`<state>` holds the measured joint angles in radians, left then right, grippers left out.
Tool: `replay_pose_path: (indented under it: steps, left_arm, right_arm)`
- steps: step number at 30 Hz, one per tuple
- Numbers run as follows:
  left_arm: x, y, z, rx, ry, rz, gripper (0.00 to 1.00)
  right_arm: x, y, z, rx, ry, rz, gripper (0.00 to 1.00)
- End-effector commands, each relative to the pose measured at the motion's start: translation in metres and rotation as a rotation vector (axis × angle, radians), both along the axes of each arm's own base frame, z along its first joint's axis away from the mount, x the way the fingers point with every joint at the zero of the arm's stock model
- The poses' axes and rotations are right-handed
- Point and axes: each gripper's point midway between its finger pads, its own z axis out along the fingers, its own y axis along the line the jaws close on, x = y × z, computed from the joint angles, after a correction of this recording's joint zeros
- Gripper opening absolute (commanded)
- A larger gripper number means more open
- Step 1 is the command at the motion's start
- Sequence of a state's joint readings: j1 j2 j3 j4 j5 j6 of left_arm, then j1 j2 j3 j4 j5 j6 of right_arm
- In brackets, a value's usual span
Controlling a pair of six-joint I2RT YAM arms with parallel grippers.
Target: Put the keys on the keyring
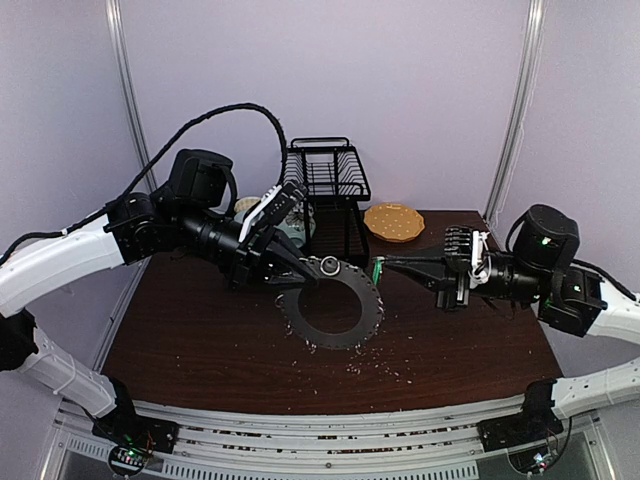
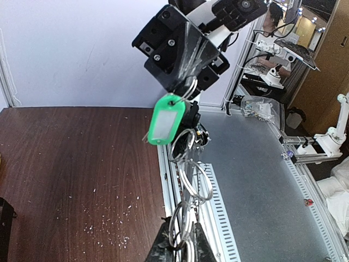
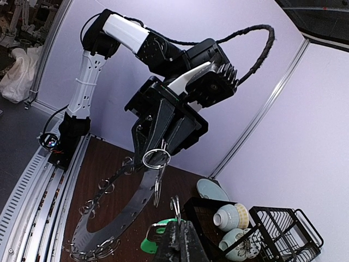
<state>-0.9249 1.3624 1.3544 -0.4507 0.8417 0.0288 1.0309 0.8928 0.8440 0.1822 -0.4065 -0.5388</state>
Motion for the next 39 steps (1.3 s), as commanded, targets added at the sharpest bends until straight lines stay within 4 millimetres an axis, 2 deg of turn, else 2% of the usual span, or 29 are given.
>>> replay_pose_path:
  steps: [1,9,18,35,39]
  left_arm:
    - [-0.003,-0.001,0.024,-0.066,-0.048,-0.02,0.0]
    - [-0.003,-0.002,0.024,-0.065,-0.045,-0.021,0.0]
    - [-0.002,-0.002,0.024,-0.066,-0.046,-0.019,0.0]
    - [-0.001,-0.003,0.025,-0.064,-0.041,-0.016,0.0]
    - [-0.002,-0.002,0.025,-0.066,-0.045,-0.016,0.0]
  right_arm:
    - [-0.01,-0.003,0.006,0.027,-0.03,0.039,0.0]
    - [-0.006,0.002,-0.002,-0.007,-0.041,0.03,0.0]
    - [-0.014,0.003,-0.014,-0.049,-0.023,0.082,0.0]
    - [-0.028,0.008,-0.021,-0.067,-0.003,0.171,0.0]
    - [-0.021,0.008,-0.028,-0.087,0.01,0.134,0.0]
